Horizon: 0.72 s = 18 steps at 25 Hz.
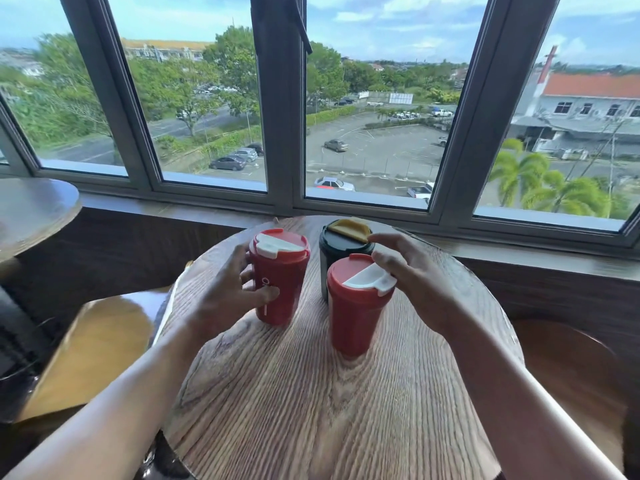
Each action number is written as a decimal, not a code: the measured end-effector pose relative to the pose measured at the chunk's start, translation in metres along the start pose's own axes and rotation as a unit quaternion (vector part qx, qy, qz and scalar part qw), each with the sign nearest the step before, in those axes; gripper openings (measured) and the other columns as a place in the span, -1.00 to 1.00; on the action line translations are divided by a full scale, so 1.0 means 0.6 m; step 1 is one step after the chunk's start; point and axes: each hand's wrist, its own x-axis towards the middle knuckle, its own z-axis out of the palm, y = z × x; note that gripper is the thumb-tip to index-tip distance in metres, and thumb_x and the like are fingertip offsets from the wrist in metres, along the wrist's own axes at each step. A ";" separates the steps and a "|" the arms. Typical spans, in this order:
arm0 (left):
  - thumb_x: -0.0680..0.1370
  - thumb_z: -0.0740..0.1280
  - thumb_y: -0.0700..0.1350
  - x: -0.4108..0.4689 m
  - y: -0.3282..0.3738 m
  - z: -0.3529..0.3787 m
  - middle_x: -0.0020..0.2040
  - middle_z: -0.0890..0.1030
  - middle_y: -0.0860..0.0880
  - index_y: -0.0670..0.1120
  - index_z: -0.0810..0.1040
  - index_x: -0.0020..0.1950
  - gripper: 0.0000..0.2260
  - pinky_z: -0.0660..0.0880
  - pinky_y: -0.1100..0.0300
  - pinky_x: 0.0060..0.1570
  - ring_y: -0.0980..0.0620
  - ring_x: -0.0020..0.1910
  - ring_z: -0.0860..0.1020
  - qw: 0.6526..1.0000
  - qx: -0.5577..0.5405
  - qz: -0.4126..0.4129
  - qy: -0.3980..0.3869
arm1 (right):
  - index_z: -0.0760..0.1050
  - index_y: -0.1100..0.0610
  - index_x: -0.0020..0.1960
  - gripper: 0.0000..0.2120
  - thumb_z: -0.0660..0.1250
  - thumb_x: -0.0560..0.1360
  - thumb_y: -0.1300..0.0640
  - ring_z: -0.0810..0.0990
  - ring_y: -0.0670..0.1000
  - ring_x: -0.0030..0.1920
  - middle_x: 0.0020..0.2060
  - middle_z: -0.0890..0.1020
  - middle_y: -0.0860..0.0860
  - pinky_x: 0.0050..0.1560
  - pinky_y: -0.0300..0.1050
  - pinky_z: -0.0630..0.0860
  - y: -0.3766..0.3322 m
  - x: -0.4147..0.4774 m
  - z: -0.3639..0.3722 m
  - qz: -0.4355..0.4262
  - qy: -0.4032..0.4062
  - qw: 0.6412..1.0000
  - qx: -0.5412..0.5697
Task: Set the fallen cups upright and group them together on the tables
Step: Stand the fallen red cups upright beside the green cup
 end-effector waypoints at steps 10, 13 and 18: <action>0.07 0.53 0.37 -0.041 -0.016 0.053 0.16 0.49 0.07 0.24 0.29 0.18 -0.22 0.44 0.08 0.15 0.04 0.11 0.50 0.981 0.172 -0.012 0.093 | 0.56 -0.04 0.20 -0.61 0.35 0.40 -0.10 0.61 0.06 0.11 0.22 0.62 0.09 -0.02 -0.03 0.51 0.026 0.006 0.007 0.014 0.007 0.998 0.055; 0.10 0.55 0.29 -0.043 -0.017 0.066 0.07 0.53 0.08 0.26 0.31 0.05 -0.36 0.53 0.14 -0.05 0.19 -0.03 0.54 0.977 0.149 -0.002 0.149 | 0.56 -0.08 0.19 -0.61 0.35 0.39 -0.13 0.58 0.14 0.27 0.24 0.60 0.10 0.08 -0.01 0.46 0.039 0.008 0.013 0.009 0.019 0.997 0.080; 0.23 0.57 0.10 -0.050 -0.022 0.057 0.19 0.61 -0.09 0.03 0.38 0.31 -0.29 0.60 0.09 0.05 0.05 0.15 0.62 0.991 0.059 0.018 0.121 | 0.56 -0.06 0.17 -0.61 0.34 0.36 -0.09 0.55 0.09 0.14 0.21 0.59 0.22 0.09 0.01 0.36 0.048 0.014 0.021 -0.001 0.016 0.992 0.126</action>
